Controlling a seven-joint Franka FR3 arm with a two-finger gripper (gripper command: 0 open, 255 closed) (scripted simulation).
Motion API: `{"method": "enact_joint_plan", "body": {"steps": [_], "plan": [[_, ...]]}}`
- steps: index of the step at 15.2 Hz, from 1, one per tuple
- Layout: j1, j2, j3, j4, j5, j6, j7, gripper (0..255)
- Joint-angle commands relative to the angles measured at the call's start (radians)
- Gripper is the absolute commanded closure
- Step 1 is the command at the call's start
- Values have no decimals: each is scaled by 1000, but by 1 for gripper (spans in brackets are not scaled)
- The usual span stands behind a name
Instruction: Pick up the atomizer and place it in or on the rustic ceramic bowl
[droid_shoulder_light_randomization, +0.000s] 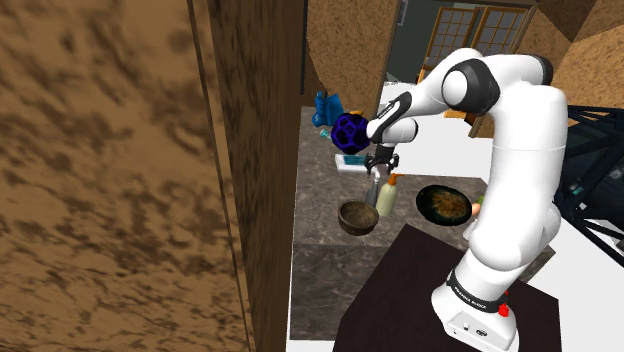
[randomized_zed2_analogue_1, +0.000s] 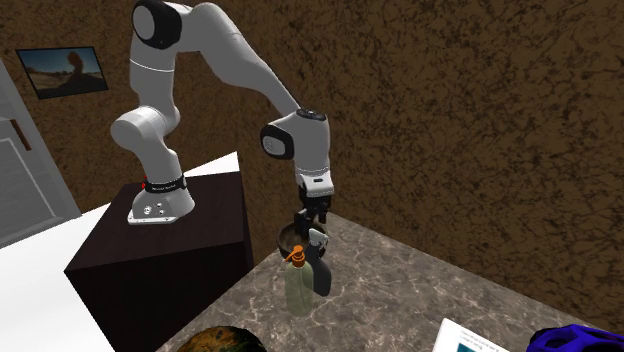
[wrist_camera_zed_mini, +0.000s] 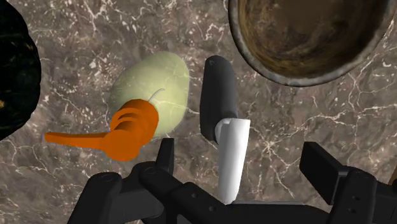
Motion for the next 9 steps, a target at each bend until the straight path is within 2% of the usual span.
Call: {"method": "enact_joint_plan", "body": {"steps": [1, 9], "plan": [[-7, 22, 7, -3, 14, 24, -11, 0], [-12, 40, 13, -2, 24, 40, -18, 0]]}}
